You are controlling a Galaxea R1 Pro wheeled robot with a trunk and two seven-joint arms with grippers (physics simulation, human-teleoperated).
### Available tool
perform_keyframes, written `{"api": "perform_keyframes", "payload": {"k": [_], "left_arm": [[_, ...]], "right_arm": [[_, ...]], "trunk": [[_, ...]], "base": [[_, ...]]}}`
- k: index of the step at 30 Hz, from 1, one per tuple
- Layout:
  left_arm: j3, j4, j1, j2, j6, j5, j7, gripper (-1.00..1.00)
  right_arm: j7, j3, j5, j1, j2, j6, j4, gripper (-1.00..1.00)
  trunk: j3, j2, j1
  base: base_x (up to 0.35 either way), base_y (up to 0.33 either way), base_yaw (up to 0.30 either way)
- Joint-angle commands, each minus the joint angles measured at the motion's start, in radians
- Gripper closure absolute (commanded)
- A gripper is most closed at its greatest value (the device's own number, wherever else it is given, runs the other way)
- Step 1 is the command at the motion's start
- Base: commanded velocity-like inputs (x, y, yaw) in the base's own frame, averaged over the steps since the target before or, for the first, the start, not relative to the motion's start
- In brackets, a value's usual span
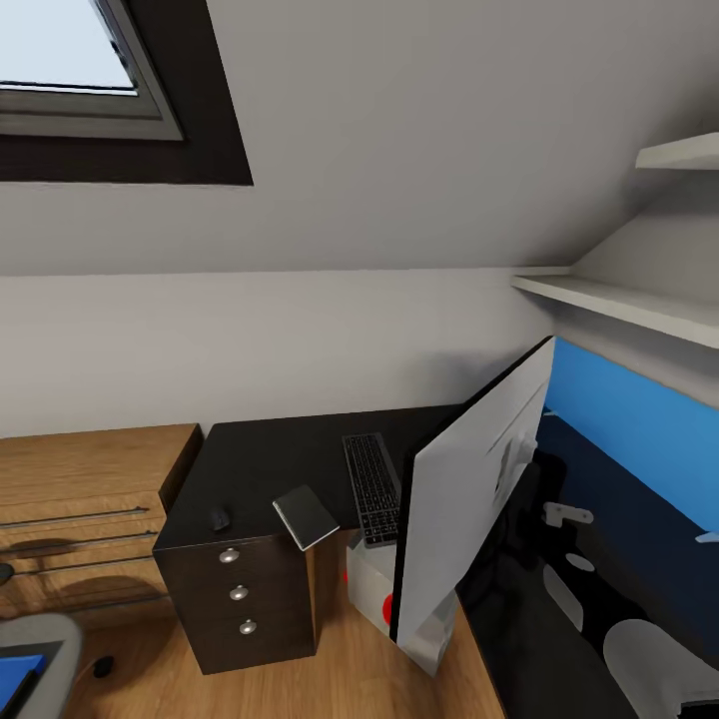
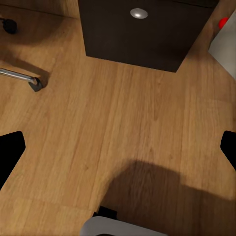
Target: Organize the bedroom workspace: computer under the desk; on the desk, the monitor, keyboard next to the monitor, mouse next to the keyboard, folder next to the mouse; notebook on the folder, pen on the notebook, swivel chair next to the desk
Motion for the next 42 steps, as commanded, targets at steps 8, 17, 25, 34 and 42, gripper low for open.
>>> {"api": "perform_keyframes", "payload": {"k": [8, 17, 25, 34, 42], "left_arm": [[0.006, 0.001, -0.001, 0.0, -0.001, 0.005, -0.009, -1.0], [0.005, 0.001, -0.001, 0.0, -0.001, 0.006, -0.009, -1.0], [0.005, 0.001, -0.001, 0.0, -0.002, 0.006, -0.009, -1.0], [0.004, 0.001, -0.001, 0.0, -0.002, 0.004, -0.009, -1.0], [0.004, 0.001, -0.001, 0.0, -0.002, 0.004, -0.009, -1.0]], "right_arm": [[-0.006, 0.007, -0.003, -0.002, -0.001, -0.004, -0.002, 1.0], [-0.007, 0.007, -0.003, -0.002, -0.001, -0.004, -0.002, 1.0], [-0.007, 0.007, -0.003, -0.002, -0.001, -0.004, -0.002, 1.0], [-0.007, 0.007, -0.003, -0.002, -0.001, -0.004, -0.002, 1.0], [-0.007, 0.007, -0.003, -0.002, -0.002, -0.004, -0.002, 1.0]], "trunk": [[-0.002, -0.002, 0.0], [-0.002, -0.002, 0.0], [-0.002, -0.002, 0.0], [-0.002, -0.002, 0.0], [-0.002, -0.002, 0.0]], "base": [[-0.162, 0.0, 0.0], [-0.326, 0.0, 0.0], [-0.329, 0.057, 0.0], [-0.329, 0.015, 0.0], [-0.329, -0.041, 0.0]]}}
